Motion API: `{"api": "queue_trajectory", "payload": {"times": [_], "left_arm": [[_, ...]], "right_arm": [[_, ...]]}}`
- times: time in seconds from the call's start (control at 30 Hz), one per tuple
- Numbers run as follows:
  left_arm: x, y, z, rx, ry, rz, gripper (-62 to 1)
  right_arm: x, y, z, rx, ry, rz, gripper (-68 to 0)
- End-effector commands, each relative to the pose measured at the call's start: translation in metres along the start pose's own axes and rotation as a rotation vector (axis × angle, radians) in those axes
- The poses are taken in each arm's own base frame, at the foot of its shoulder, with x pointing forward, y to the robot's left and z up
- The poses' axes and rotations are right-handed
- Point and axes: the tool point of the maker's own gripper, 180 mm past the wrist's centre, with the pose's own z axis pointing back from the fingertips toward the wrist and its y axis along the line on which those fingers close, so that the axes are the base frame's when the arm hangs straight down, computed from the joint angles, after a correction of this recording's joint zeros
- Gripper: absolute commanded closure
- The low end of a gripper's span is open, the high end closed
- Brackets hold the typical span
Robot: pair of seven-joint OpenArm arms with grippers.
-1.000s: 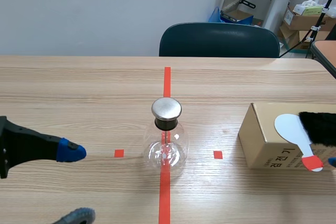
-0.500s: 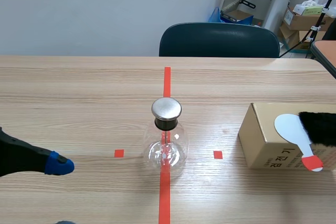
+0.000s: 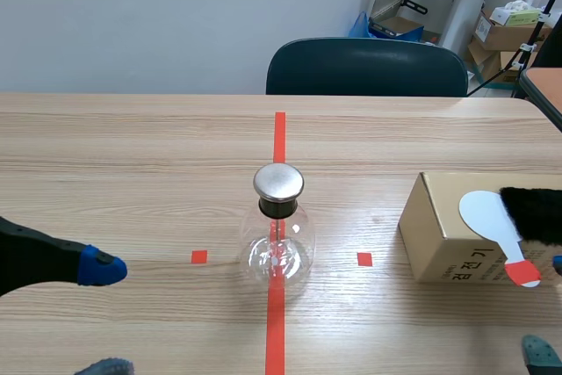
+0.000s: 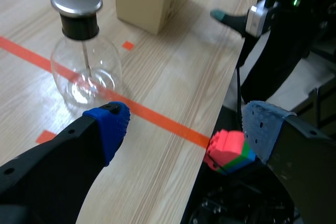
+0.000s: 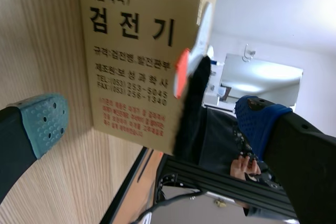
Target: Do the electroscope experiment
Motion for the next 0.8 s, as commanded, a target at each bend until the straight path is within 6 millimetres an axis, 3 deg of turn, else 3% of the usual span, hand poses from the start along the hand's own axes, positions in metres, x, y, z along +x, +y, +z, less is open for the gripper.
{"api": "queue_trajectory", "payload": {"times": [0.0, 0.37, 0.77], "left_arm": [[0.010, -0.003, -0.002, -0.006, -0.040, 0.003, -46.9], [0.014, -0.003, -0.002, -0.003, -0.063, 0.005, -46.9], [0.016, -0.002, -0.001, 0.000, -0.078, 0.003, -46.9]], "right_arm": [[-0.003, -0.008, -0.007, -0.031, -0.012, 0.021, -67.9], [0.017, -0.017, -0.024, -0.082, -0.140, 0.037, -67.9], [0.009, -0.020, -0.025, -0.085, -0.153, 0.074, -67.9]]}}
